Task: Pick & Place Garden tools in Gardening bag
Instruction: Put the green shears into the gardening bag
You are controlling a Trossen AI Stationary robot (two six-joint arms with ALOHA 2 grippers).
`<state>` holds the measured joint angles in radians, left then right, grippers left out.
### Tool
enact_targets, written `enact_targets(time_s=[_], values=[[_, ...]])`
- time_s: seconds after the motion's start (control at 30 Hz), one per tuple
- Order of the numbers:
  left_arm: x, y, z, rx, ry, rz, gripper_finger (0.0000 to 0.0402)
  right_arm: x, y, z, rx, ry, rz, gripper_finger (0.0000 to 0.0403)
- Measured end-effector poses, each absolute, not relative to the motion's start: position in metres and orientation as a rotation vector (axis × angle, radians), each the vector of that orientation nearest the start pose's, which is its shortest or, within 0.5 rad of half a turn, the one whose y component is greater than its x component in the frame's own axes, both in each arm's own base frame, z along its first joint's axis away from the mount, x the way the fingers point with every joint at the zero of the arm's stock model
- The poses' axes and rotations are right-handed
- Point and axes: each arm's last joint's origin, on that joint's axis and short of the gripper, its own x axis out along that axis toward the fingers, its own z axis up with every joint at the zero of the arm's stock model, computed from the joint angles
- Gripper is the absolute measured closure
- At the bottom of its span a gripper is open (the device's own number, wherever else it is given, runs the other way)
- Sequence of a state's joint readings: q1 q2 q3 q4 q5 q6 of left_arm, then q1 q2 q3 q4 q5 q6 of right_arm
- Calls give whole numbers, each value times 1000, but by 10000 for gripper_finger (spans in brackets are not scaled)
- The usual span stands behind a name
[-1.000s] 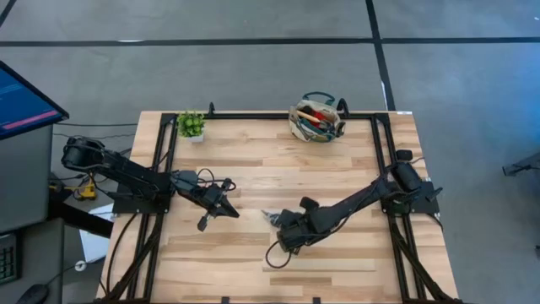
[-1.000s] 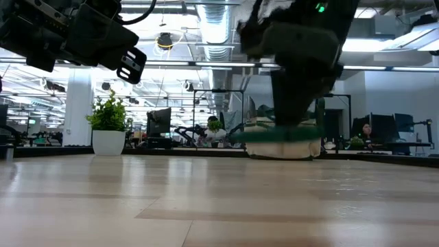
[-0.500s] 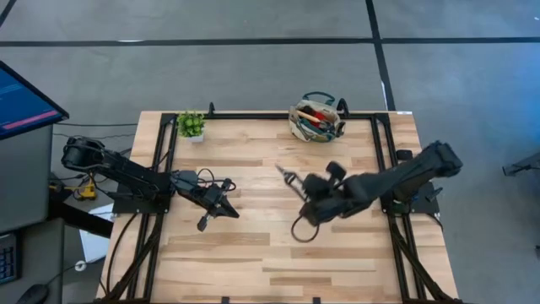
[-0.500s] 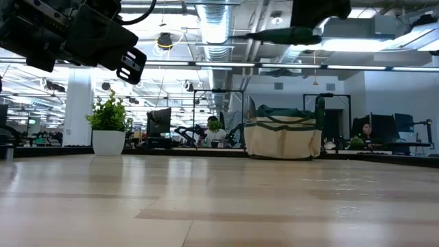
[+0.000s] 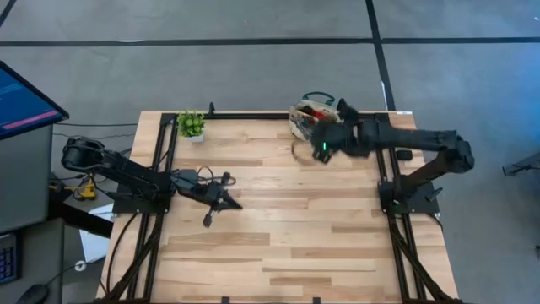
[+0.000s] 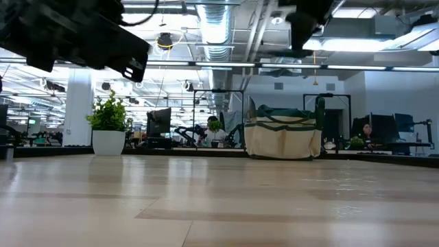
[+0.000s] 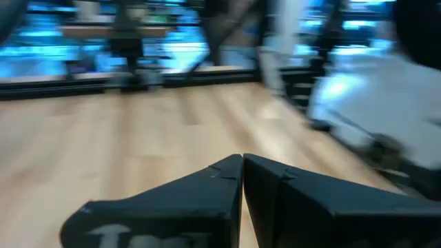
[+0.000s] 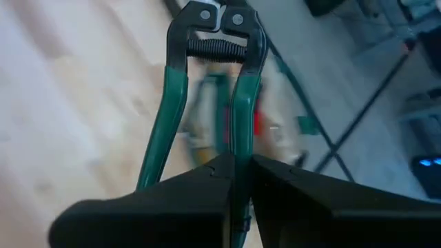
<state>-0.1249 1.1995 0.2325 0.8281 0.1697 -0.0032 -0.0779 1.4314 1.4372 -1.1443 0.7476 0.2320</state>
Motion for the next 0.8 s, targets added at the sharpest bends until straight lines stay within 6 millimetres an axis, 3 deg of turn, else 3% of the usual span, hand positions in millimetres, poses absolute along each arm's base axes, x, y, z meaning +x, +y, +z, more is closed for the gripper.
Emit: enact_targets(time_s=[0.17, 0.3, 0.47, 0.63, 0.8], values=[[208, -12, 169, -5, 137, -124, 399, 258, -103, 349, -127, 1020, -826, 388], [208, 0, 169, -9, 137, -64, 399, 254, -138, 343, -79, 1039, -829, 388], [208, 12, 169, 3, 135, -6, 399, 250, -167, 326, -32, 1132, -865, 388], [208, 24, 173, 142, 99, 44, 399, 260, -190, 298, 34, 1216, -841, 388], [207, 32, 180, 158, 29, 89, 399, 271, -207, 268, 58, 1299, -835, 388]])
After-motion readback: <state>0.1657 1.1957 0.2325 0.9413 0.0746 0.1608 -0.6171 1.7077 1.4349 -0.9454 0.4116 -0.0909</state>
